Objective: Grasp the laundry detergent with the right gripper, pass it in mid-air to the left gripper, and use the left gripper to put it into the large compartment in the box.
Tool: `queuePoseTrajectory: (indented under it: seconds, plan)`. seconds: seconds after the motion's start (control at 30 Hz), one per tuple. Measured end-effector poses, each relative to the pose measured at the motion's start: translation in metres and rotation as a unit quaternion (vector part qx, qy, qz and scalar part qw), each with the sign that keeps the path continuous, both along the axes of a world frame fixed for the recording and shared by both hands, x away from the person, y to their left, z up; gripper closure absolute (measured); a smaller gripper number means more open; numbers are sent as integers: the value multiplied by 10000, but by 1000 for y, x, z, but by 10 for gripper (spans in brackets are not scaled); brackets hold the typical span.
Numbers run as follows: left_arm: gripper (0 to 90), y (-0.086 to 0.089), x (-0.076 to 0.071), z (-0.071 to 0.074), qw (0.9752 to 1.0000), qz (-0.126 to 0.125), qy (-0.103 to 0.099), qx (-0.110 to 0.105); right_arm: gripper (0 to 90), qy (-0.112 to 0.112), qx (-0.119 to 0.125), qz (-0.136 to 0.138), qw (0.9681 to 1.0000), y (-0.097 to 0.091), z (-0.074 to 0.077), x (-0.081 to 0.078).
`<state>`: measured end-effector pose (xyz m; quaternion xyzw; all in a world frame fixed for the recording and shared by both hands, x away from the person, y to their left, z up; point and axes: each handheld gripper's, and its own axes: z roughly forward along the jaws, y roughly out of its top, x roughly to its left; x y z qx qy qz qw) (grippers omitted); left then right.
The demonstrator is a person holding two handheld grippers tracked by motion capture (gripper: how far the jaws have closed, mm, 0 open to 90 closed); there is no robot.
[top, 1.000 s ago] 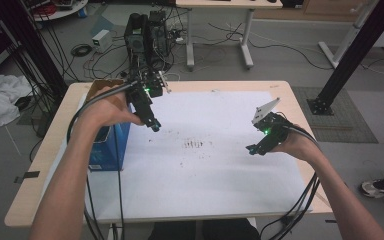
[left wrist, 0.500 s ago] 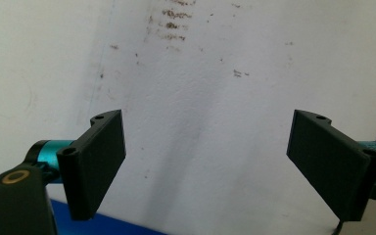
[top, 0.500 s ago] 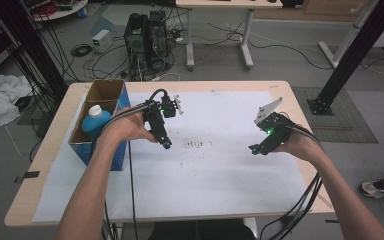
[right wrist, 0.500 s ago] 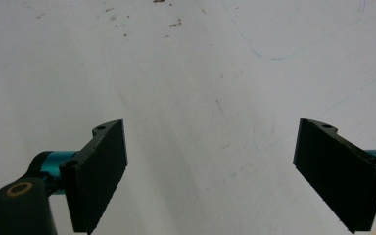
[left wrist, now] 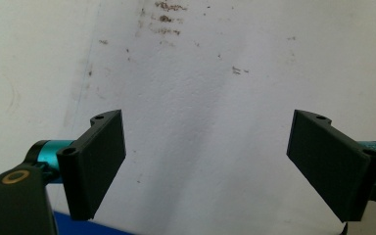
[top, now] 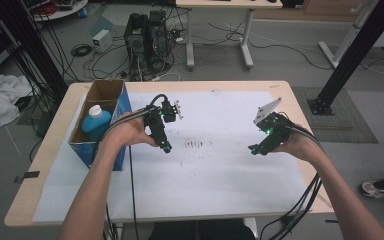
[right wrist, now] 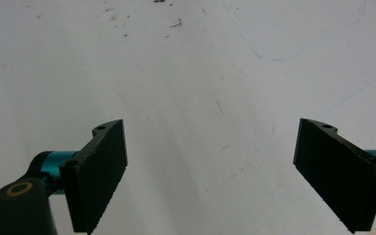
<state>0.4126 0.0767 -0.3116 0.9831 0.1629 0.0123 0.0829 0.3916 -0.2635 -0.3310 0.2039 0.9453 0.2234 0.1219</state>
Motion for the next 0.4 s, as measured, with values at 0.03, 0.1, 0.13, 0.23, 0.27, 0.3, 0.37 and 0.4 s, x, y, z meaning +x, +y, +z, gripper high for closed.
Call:
queuePoseTrajectory:
  seconds: [0.03, 0.1, 0.13, 0.23, 0.27, 0.3, 0.37, 0.4]
  plan:
    - [146, 0, 0, 0, 10000, 5, -7, 0, 119, 16, 13, -34, 10000, 0, 0, -1]
    - [146, 0, -1, -1, 10000, 2, 3, 1, 119, -43, 23, 18, 10000, 0, 0, 0]
    - [146, 0, -1, -1, 10000, 6, -4, -15, 119, -42, 21, 8, 10000, 0, 0, 0]
    - [146, -1, -2, -2, 10000, 7, -23, -3, 119, 32, -17, -24, 10000, 0, 0, -1]
    - [146, 0, -3, -2, 10000, 81, -26, -24, 119, -25, -2, 29, 10000, 1, 0, 0]
    - [146, 0, -2, -2, 10000, 44, -52, -22, 119, -53, 18, 18, 10000, 1, 0, 0]
    - [146, 0, -2, -2, 10000, 34, -56, -12, 119, -12, 5, -20, 10000, 2, 0, -1]
    - [146, 0, -2, -2, 10000, 34, -56, -12, 119, 2, -3, -18, 10000, 2, 0, 0]
